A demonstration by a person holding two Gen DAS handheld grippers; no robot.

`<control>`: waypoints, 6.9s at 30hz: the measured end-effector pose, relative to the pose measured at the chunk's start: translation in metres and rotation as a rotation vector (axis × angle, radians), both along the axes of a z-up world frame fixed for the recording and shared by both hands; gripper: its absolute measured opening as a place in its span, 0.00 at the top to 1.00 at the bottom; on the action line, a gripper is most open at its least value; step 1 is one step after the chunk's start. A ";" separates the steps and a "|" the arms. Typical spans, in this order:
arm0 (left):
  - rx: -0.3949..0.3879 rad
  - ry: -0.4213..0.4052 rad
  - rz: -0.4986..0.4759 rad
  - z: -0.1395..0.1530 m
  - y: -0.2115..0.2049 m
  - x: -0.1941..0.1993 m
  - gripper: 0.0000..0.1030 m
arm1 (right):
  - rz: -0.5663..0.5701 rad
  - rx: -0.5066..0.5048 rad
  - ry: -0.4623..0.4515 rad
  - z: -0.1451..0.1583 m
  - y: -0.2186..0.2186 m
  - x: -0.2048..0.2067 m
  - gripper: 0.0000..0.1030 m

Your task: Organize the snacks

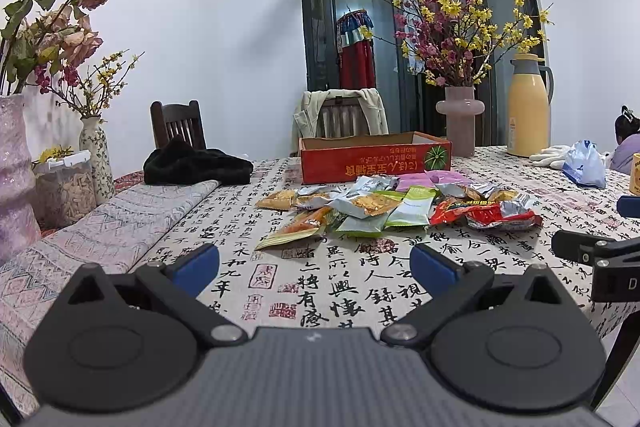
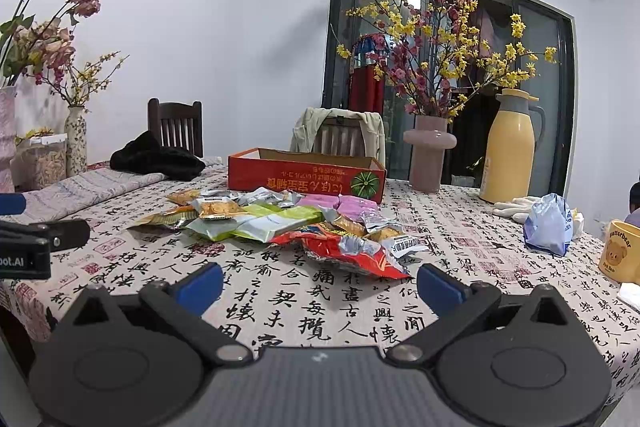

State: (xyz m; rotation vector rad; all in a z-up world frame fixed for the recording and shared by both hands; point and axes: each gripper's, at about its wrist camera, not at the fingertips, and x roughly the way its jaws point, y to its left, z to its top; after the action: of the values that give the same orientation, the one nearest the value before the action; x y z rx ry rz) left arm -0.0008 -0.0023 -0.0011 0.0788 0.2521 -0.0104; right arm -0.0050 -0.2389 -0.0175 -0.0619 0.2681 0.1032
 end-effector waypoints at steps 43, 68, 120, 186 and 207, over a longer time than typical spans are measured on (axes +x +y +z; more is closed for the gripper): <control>-0.024 0.129 0.017 -0.014 0.010 0.084 0.00 | -0.032 0.035 0.065 -0.020 -0.034 0.070 0.00; -0.112 0.377 -0.087 0.001 -0.059 0.249 0.12 | 0.076 0.055 0.280 0.020 -0.096 0.211 0.13; -0.161 0.163 -0.180 0.197 0.039 0.247 0.62 | 0.218 0.137 0.180 0.240 -0.134 0.221 0.61; -0.129 0.278 -0.165 0.151 0.008 0.473 0.00 | 0.115 -0.051 0.386 0.134 -0.018 0.526 0.04; -0.138 0.135 -0.151 0.131 0.023 0.207 0.00 | 0.239 0.075 0.215 0.151 -0.047 0.242 0.00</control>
State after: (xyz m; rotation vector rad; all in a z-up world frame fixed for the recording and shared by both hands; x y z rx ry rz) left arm 0.2059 0.0209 0.1302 -0.0409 0.3792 -0.1834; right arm 0.2372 -0.2857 0.1340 -0.0081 0.4706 0.3587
